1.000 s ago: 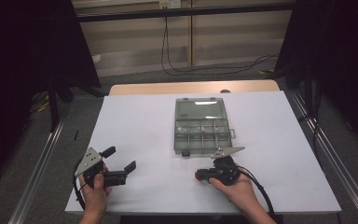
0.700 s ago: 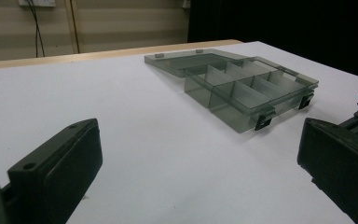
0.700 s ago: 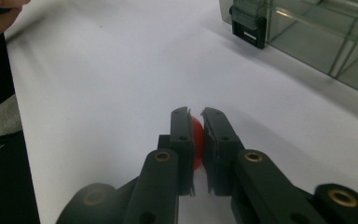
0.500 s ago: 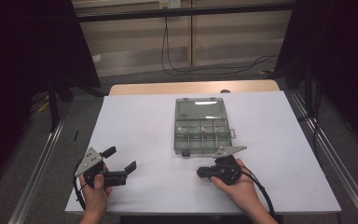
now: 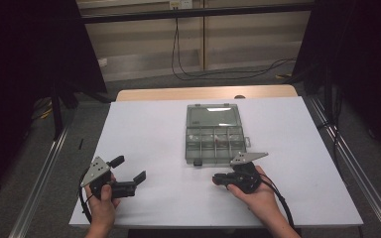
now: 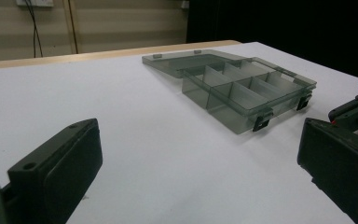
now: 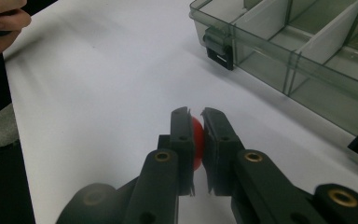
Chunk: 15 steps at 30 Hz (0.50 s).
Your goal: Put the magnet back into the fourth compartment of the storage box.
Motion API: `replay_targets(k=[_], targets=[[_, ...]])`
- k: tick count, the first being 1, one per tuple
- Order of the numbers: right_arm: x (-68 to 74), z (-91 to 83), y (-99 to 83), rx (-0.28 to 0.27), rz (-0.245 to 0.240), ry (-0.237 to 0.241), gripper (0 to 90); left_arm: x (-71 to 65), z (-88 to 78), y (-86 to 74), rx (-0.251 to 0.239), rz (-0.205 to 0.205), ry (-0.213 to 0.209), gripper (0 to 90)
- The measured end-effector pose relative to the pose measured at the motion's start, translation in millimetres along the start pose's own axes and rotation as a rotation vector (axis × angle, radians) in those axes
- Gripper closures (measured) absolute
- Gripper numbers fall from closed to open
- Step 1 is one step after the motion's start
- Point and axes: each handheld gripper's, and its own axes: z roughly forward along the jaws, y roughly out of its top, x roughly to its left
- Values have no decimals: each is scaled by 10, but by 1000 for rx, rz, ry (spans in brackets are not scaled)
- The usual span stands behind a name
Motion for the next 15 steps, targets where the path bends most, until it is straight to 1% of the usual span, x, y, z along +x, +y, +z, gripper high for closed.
replay_targets(k=[1, 2, 5, 8, 9, 13, 15], targets=[[-2, -5, 5, -1, 0, -1, 837, 1, -4, 3, 4, 8, -5, 0], [-10, -6, 9, -7, -7, 0, 837, -10, 3, 4, -4, -3, 3, 0], [-11, -21, 18, -9, -1, -5, 837, -10, 6, 2, 1, 3, 1, 0], [-22, -34, 28, -15, -5, -6, 836, -10, 8, 4, 2, 4, 1, 0], [-20, -42, 32, -11, 0, -7, 837, -12, 10, 6, -2, 1, -1, 0], [-40, -52, 59, -12, -8, 2, 837, -13, -1, 17, -8, -3, 3, 0], [-39, -60, 71, -9, 1, -1, 837, -10, -3, 20, -11, -2, 3, 0]])
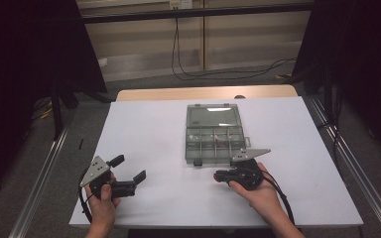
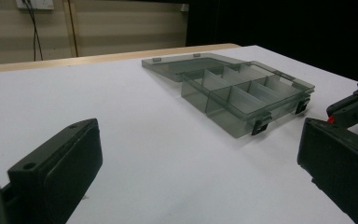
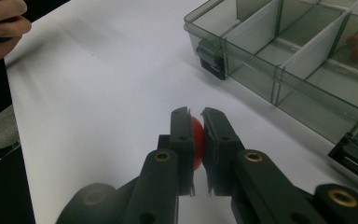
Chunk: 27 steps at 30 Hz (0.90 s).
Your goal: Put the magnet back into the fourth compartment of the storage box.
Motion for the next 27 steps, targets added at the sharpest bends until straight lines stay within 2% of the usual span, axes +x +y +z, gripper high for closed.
replay_targets(k=[6, 15, 27], targets=[[-23, -15, 23, -6, -12, -6, 837, -1, 0, 2, 0, 2, -8, 0], [-65, -52, 78, -17, 7, -24, 837, 0, -4, 7, -1, -1, -6, 0], [-113, -79, 127, -36, 1, -38, 836, -9, 0, 11, -4, -4, -5, 0]])
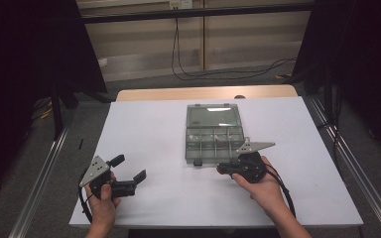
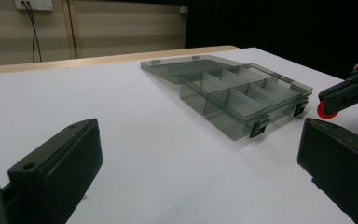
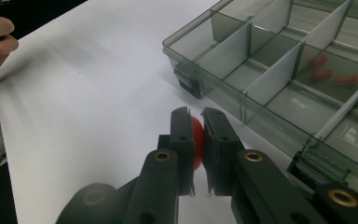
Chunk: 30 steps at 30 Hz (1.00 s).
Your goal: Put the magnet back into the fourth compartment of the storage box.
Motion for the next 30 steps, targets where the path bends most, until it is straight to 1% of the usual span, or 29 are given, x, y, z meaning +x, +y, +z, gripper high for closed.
replay_targets(k=[5, 6, 8, 10, 12, 15, 17, 18, 19, 23, 27, 30], targets=[[-21, -25, 24, 2, 6, -9, 836, 1, 5, -3, 1, 2, -2, 0], [-31, -28, 29, -2, -2, -8, 836, -3, 4, -2, 3, 2, 2, 0], [-33, -44, 39, 2, 8, -13, 836, -5, 7, -4, 3, -1, 1, 0], [-50, -53, 51, -2, 5, -15, 836, -5, 9, -6, 0, -2, -4, 0], [-67, -58, 62, -6, -1, -12, 836, -7, 7, -4, 3, 1, 0, 0], [-83, -70, 84, -5, 8, -25, 836, -5, 6, -4, 2, -1, 1, 0], [-96, -75, 102, -9, 5, -22, 837, 0, 4, -6, 2, 0, 2, 0], [-101, -79, 111, -9, 5, -25, 837, 5, 3, -7, 3, 2, -6, 0], [-103, -85, 120, -8, 11, -27, 837, 7, 4, -8, 0, 0, -3, 0], [-115, -97, 157, -9, 3, -28, 836, 4, 3, -11, 2, -6, 3, 0], [-130, -123, 197, -15, 6, -34, 837, 0, 2, -6, 1, -1, -4, 0], [-151, -142, 220, -23, 8, -36, 836, -9, -2, -1, 1, 1, 4, 0]])
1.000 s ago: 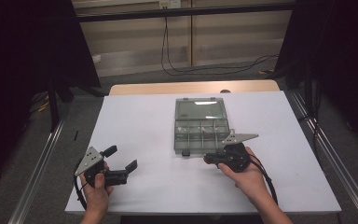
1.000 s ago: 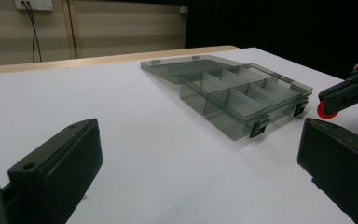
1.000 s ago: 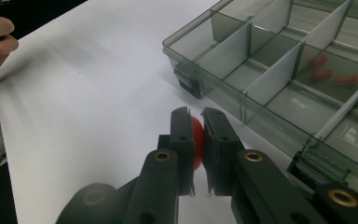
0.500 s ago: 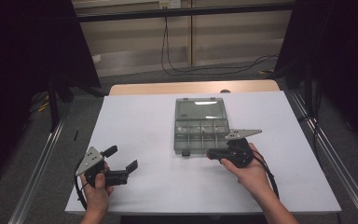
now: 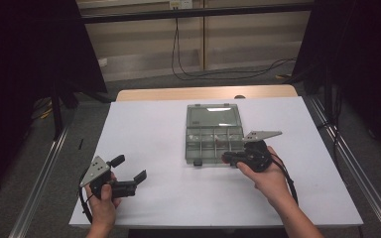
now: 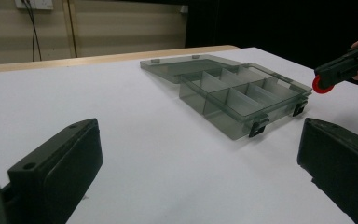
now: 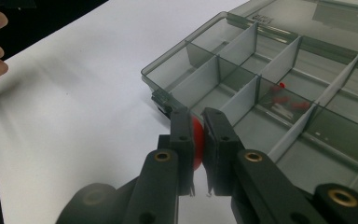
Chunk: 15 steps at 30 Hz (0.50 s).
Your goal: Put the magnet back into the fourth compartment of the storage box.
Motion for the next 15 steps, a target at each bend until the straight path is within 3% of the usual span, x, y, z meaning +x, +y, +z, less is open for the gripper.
replay_targets(k=[15], targets=[[-121, 3, 75, 1, 0, -23, 837, -1, 35, -11, 4, -7, -11, 0]])
